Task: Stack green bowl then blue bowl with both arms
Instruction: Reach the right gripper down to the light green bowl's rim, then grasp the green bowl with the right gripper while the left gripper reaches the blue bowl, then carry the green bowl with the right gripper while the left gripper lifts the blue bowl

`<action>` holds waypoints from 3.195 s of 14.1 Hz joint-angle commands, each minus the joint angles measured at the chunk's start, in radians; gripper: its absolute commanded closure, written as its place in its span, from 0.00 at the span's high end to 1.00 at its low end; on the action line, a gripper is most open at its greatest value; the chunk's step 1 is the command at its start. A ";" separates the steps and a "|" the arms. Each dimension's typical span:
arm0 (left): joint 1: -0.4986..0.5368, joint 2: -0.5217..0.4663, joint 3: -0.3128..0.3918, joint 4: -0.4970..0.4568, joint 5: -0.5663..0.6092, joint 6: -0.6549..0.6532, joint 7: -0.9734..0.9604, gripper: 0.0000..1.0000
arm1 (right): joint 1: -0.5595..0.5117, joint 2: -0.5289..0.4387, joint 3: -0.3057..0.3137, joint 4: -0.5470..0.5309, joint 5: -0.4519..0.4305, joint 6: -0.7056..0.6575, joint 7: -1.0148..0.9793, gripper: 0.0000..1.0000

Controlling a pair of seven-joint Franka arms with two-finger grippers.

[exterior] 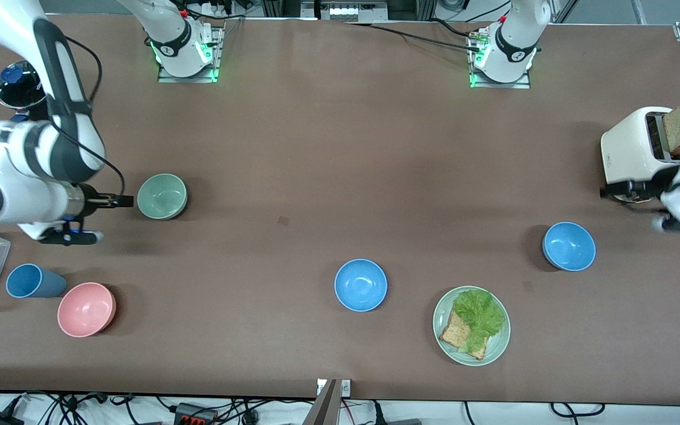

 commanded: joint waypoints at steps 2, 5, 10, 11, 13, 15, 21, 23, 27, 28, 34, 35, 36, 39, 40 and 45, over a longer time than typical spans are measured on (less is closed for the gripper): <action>0.033 0.133 -0.008 0.017 0.035 0.238 0.011 1.00 | 0.001 -0.007 0.004 -0.156 -0.013 0.164 0.019 1.00; 0.047 0.188 -0.007 -0.004 0.035 0.355 0.012 1.00 | -0.003 0.016 0.004 -0.186 -0.011 0.201 0.019 0.87; 0.045 0.179 -0.008 -0.148 0.035 0.509 0.008 1.00 | -0.002 0.034 0.006 -0.184 -0.002 0.178 0.019 0.00; 0.045 0.178 -0.011 -0.176 0.035 0.522 0.006 1.00 | 0.006 0.034 0.006 -0.181 0.002 0.175 0.021 0.00; 0.045 0.176 -0.016 -0.222 0.035 0.588 0.006 0.95 | 0.013 0.033 0.006 -0.174 0.041 0.173 0.019 0.00; 0.045 0.175 -0.019 -0.245 0.035 0.618 0.012 0.75 | 0.017 0.027 0.030 -0.148 0.064 0.160 0.002 0.00; 0.038 0.161 -0.024 -0.260 0.035 0.607 0.014 0.11 | 0.128 0.030 0.245 0.044 0.110 0.043 0.235 0.00; 0.038 0.147 -0.037 -0.260 0.035 0.576 0.011 0.05 | 0.267 0.051 0.254 0.076 0.137 0.058 0.377 0.00; 0.039 0.121 -0.051 -0.259 0.035 0.520 0.009 0.01 | 0.461 0.155 0.256 0.158 0.144 0.087 0.614 0.00; 0.038 0.103 -0.053 -0.259 0.035 0.491 0.003 0.01 | 0.493 0.164 0.256 0.159 0.172 0.118 0.630 0.00; 0.045 -0.049 -0.195 -0.259 0.021 0.238 -0.079 0.01 | 0.573 0.227 0.254 0.155 0.315 0.262 0.639 0.00; 0.045 -0.075 -0.233 -0.259 0.021 0.204 -0.136 0.01 | 0.582 0.238 0.254 0.155 0.321 0.285 0.642 0.00; 0.045 -0.100 -0.276 -0.259 0.021 0.169 -0.182 0.00 | 0.583 0.247 0.254 0.155 0.325 0.305 0.650 0.00; 0.047 -0.178 -0.422 -0.257 0.020 0.075 -0.335 0.00 | 0.580 0.241 0.254 0.171 0.329 0.321 0.657 1.00; 0.047 -0.190 -0.450 -0.257 0.020 0.070 -0.377 0.00 | 0.575 0.237 0.253 0.197 0.326 0.313 0.659 1.00; 0.047 -0.210 -0.560 -0.253 -0.059 0.056 -0.526 0.00 | 0.465 0.114 0.208 0.360 0.201 0.071 0.647 1.00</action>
